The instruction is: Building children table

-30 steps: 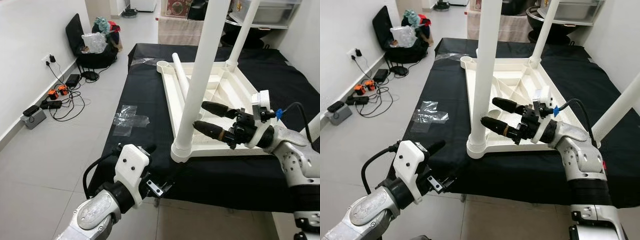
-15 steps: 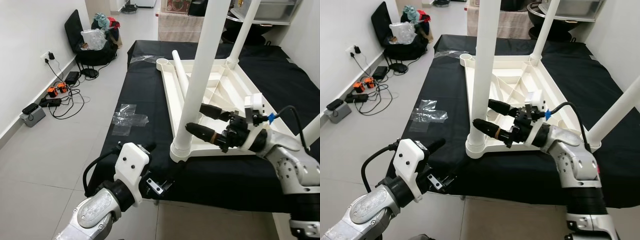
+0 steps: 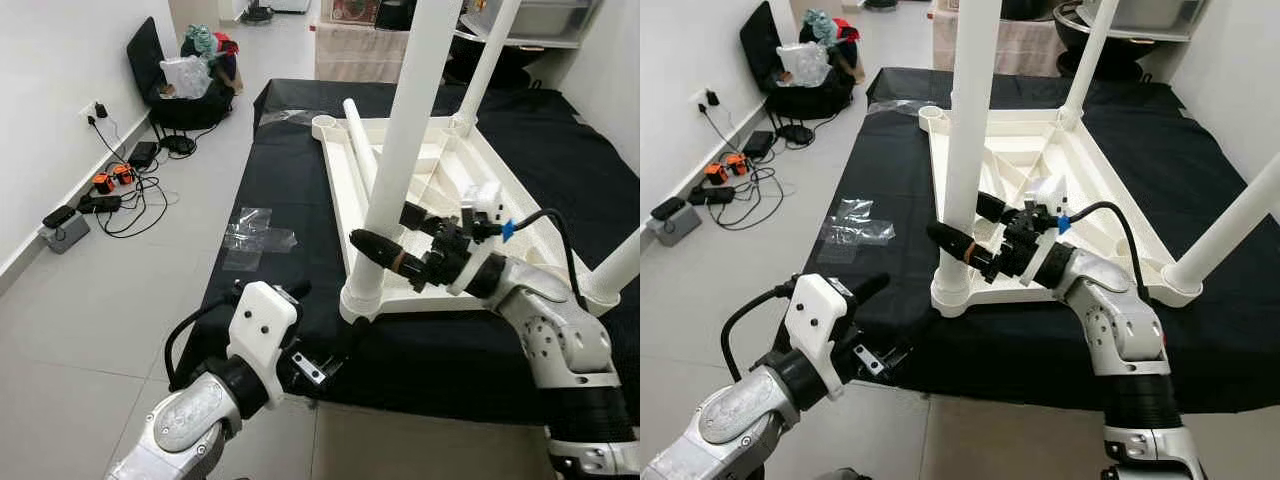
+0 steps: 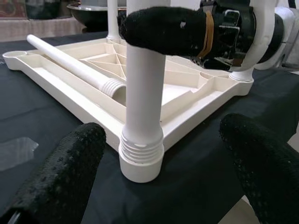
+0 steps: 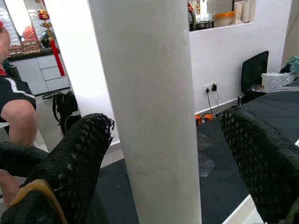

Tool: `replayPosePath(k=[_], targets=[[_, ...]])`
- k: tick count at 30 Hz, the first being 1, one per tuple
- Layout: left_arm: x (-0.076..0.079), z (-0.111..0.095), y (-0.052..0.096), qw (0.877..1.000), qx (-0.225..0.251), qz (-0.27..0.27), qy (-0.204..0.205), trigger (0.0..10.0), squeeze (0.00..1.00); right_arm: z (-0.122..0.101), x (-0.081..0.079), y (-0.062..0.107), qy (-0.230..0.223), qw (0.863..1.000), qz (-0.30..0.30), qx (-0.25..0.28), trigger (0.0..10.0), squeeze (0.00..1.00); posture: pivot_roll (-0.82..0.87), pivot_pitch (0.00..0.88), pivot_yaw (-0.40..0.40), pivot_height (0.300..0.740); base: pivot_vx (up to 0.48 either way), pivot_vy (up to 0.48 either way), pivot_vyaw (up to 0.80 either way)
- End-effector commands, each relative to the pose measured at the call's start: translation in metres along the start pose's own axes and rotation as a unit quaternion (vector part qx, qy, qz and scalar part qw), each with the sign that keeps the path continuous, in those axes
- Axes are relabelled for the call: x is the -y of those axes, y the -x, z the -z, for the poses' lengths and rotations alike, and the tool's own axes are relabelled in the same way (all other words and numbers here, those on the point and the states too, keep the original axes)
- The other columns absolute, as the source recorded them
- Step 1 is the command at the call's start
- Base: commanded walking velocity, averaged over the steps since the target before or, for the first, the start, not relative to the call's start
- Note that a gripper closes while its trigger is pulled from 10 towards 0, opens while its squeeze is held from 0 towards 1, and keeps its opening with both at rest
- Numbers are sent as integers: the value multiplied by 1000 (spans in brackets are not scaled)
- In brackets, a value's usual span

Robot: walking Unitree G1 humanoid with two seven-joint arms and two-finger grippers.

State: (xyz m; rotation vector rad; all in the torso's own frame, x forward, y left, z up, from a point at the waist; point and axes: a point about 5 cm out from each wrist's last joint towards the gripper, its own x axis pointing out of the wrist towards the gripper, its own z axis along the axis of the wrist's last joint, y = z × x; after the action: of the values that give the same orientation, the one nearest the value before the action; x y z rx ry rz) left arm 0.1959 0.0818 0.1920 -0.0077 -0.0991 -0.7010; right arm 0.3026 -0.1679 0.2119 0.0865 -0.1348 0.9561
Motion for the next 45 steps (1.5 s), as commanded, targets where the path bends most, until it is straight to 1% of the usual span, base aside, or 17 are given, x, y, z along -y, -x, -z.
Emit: replayPosePath(k=[1, 8, 12, 17, 19, 21, 22, 23, 32, 36, 40, 41, 42, 44, 45], targets=[[-2, 1, -1, 1000, 1, -7, -1, 10000, 0, -1, -2, -4, 8, 1000, -1, -2, 10000, 0, 67, 77, -48, 740, 0, 0, 0], [-2, 1, -2, 1000, 3, -5, -2, 10000, 0, -1, -4, -5, 14, 1000, 0, -5, 10000, 0, 62, 69, -45, 740, 0, 0, 0], [-2, 1, -3, 1000, 5, -2, -3, 10000, 0, 0, -7, -5, 10, 1000, 1, -6, 10000, 0, 57, 64, -39, 740, 0, 0, 0], [-6, 0, -5, 1000, 7, -4, -8, 10000, 0, 3, -9, -7, 1, 1000, 10, -8, 10000, 0, 54, 62, -36, 740, 0, 0, 0], [-9, 0, -6, 1000, 8, -6, -11, 10000, 0, 5, -9, -8, -2, 1000, 15, -9, 8980, 0, 51, 63, -33, 740, 0, 0, 0], [-9, 0, -6, 1000, 8, -6, -11, 10000, 0, 5, -9, -8, -2, 1000, 15, -9, 8980, 0, 51, 63, -33, 740, 0, 0, 0], [-10, 0, -6, 1000, 8, -7, -13, 10000, 0, 5, -9, -9, -1, 1000, 18, -10, 6039, 0, 52, 63, -35, 740, 0, 0, 0], [-11, 0, -6, 1000, 9, -10, -16, 10000, 0, 6, -9, -10, 1, 1000, 28, -11, 0, 0, 51, 64, -36, 740, 0, 0, 0], [-13, 0, -7, 1000, 10, -13, -19, 10000, 0, 6, -8, -8, 7, 998, 55, -9, 0, 0, 46, 67, -32, 740, 0, 0, 0], [-17, -1, -9, 999, 14, -18, -25, 10000, 0, 7, -9, -5, 7, 997, 75, -9, 0, 0, 39, 69, -29, 740, 0, 0, 0], [-36, -5, -13, 998, 21, -41, -49, 10000, 0, 10, -13, 3, 26, 988, 153, -9, 0, 0, 28, 76, -11, 740, 0, 0, 0], [-36, -5, -13, 998, 21, -41, -49, 10000, 0, 10, -13, 3, 26, 988, 153, -9, 0, 0, 28, 76, -11, 740, 0, 0, 0], [-38, -6, -13, 997, 22, -44, -53, 10000, 0, 11, -13, 4, 30, 985, 168, -9, 0, 0, 28, 76, -11, 740, 0, 0, 0], [-38, -6, -13, 997, 22, -44, -53, 10000, 0, 11, -13, 4, 30, 985, 168, -9, 0, 0, 28, 76, -11, 740, 0, 0, 0], [-40, -7, -14, 997, 23, -46, -56, 10000, 0, 11, -14, 6, 35, 980, 195, -9, 0, 0, 25, 78, -5, 740, 0, 0, 0]])
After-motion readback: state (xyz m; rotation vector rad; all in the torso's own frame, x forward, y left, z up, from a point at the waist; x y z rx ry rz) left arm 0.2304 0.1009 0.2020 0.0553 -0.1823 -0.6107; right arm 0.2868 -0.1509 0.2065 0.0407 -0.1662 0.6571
